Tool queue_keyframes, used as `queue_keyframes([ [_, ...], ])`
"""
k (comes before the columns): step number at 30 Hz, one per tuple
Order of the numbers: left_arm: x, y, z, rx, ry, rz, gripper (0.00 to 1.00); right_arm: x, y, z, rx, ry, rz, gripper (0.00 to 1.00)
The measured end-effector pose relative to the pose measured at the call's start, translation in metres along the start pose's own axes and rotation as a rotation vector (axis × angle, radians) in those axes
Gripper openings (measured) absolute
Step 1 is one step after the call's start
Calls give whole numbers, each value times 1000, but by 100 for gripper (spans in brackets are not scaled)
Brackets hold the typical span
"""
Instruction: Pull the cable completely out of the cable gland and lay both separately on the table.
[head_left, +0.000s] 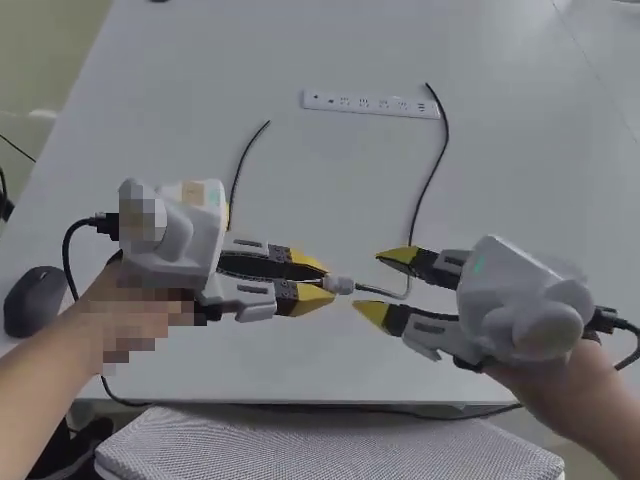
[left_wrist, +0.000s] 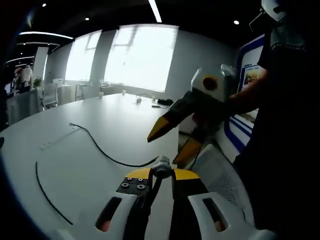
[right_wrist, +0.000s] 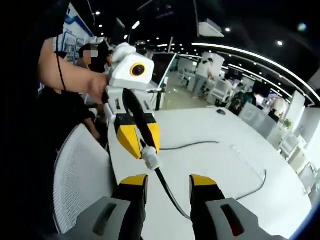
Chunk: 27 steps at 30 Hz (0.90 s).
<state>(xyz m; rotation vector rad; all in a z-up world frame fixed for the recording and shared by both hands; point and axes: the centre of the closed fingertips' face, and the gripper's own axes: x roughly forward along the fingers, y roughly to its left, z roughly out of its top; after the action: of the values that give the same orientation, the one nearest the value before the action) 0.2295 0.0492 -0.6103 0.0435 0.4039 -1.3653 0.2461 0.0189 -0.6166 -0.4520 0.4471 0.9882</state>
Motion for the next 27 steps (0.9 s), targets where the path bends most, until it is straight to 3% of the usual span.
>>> queue_keyframes([
  [5,0,1,3,44,6,9,15,-4,-2,-6,21,19,-14,28],
  [9,0,2,5,70,10,12,15,-2,4,-13,-68,54,-11,24],
  [12,1,1,5,77,23,13,15,1,8,-12,-132,60,-9,15],
  [15,2,4,2,71,35,23,15,5,13,-8,-148,64,1,17],
  [18,4,4,0,64,37,24,15,10,12,-8,-224,93,-16,15],
  [27,6,4,-1,47,41,23,15,17,13,-4,-277,110,-20,8],
])
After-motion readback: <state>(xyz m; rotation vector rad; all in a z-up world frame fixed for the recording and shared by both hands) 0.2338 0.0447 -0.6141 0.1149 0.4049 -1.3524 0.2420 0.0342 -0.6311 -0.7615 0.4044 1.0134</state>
